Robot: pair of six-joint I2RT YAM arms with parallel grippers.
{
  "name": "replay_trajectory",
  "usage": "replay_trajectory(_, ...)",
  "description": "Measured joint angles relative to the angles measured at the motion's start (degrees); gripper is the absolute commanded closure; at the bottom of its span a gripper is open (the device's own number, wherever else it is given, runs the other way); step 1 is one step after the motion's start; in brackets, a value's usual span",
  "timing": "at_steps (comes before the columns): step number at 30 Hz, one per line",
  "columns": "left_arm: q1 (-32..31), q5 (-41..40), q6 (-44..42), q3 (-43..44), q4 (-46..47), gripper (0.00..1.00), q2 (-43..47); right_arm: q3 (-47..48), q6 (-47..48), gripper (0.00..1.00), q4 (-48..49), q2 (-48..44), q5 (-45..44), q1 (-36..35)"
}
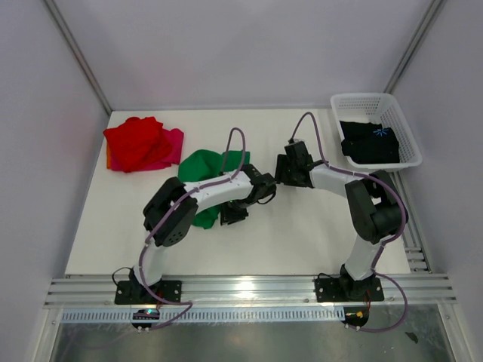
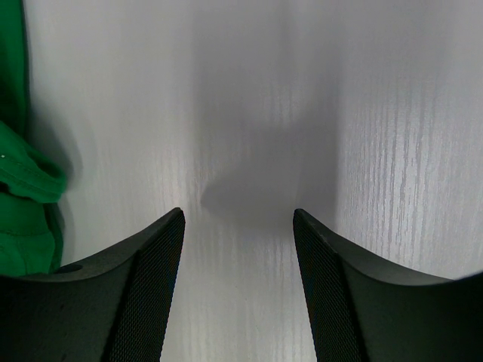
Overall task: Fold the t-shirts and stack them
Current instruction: Flatten out the tshirt
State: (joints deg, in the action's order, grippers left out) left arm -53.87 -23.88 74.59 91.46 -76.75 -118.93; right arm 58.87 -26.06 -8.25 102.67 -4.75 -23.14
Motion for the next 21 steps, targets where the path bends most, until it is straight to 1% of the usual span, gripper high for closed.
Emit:
replay_trajectory(6, 0.2, -1.1, 0.4, -2.3, -0.2, 0.68, 1.4, -0.3, 0.0, 0.36, 0.8, 0.0, 0.4, 0.0)
replay_trajectory(13, 0.6, -4.2, 0.1, -2.4, -0.2, 0.67, 1.4, -0.4, 0.0, 0.36, 1.0, 0.0, 0.5, 0.0)
replay_trajectory(21, 2.7, -8.1, -0.3, -2.4, -0.2, 0.67, 1.1, -0.4, 0.2, 0.36, 1.0, 0.0, 0.4, 0.0)
